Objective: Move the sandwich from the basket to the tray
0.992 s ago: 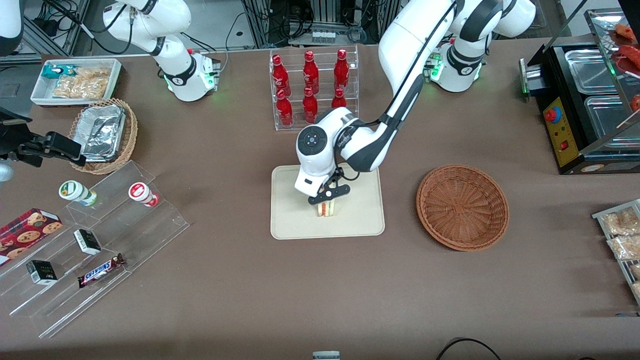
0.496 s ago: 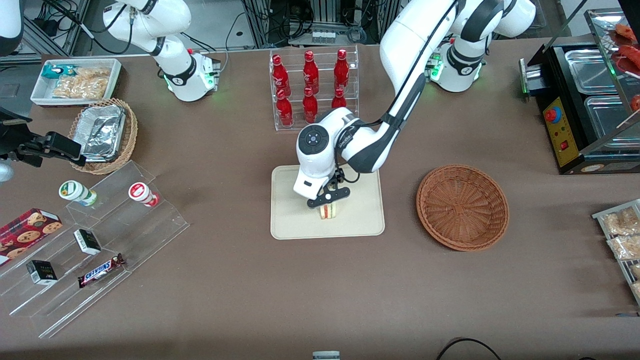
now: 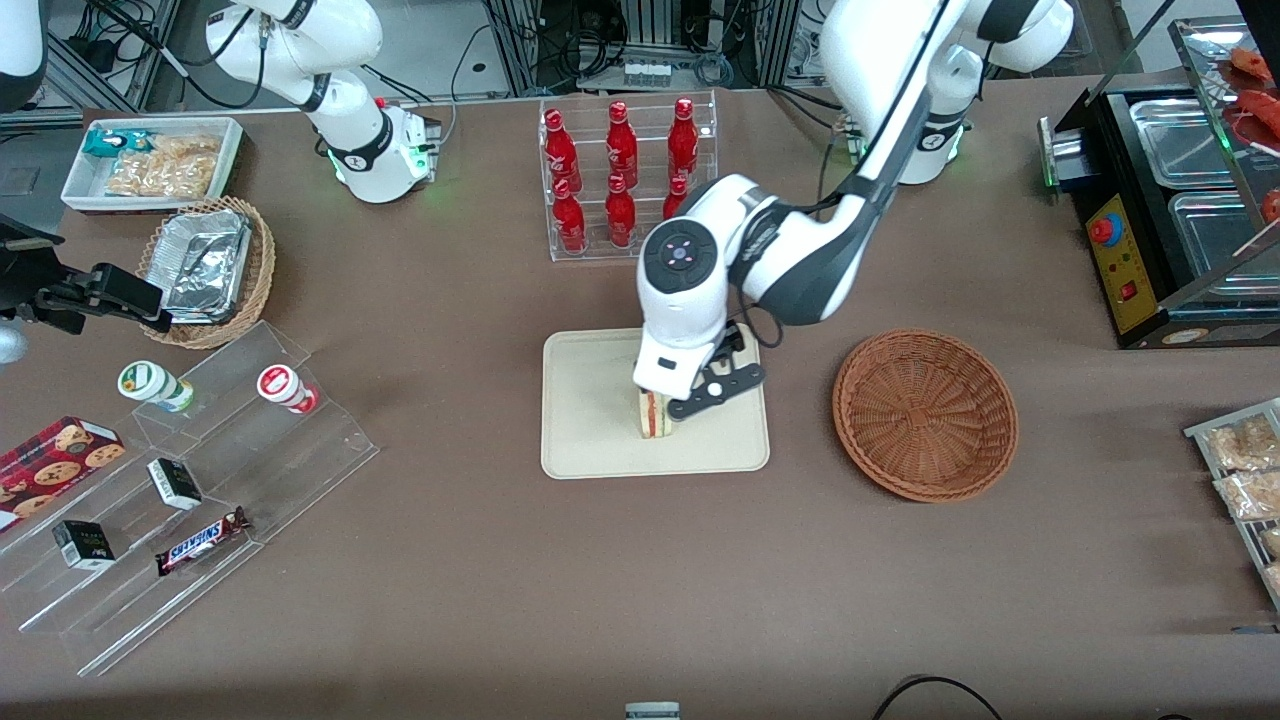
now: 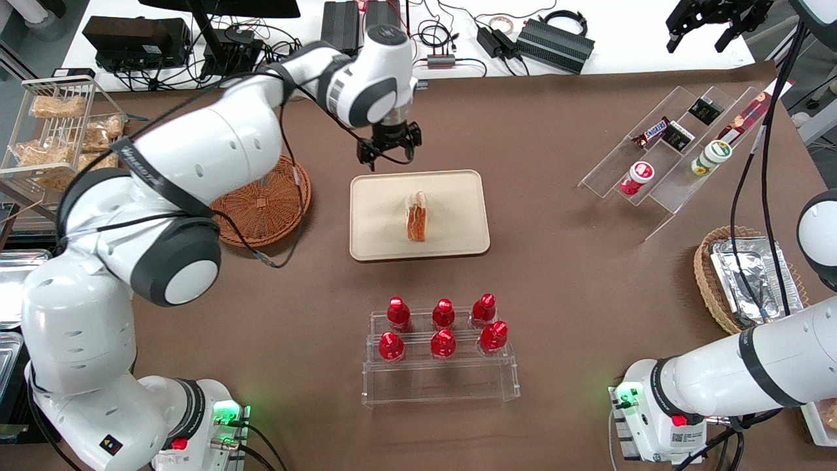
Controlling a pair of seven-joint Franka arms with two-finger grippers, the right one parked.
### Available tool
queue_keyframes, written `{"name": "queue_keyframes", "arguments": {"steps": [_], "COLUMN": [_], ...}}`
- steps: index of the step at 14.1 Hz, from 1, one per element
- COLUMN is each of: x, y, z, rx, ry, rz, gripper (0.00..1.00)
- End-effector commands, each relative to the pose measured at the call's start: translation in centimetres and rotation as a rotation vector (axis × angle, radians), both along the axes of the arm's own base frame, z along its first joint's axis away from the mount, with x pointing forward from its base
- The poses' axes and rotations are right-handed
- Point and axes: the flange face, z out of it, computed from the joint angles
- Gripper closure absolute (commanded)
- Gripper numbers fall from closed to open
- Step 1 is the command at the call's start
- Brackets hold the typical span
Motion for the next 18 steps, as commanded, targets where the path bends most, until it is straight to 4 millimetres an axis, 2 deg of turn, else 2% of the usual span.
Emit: {"name": "queue_keyframes", "arguments": {"steps": [1,7,10,12,13,18], "x": [1.1,3.7,3.2,2.0,1.6,-0.4], "y": [4.3,18.0,23.9,26.8,29.0,37.5], "z": [0.9,4.5,6.3,7.4,7.9,12.1], "rx": [0.035,0.027,0.009,0.0,-0.007,-0.059], "ry": [0.044,0.087,0.095,0.115,0.118,0.169], "rz": [-0.039,-0.047,-0.094,-0.163,-0.181,-0.32], "gripper": [0.0,0.0,0.0,0.0,0.0,0.0]}}
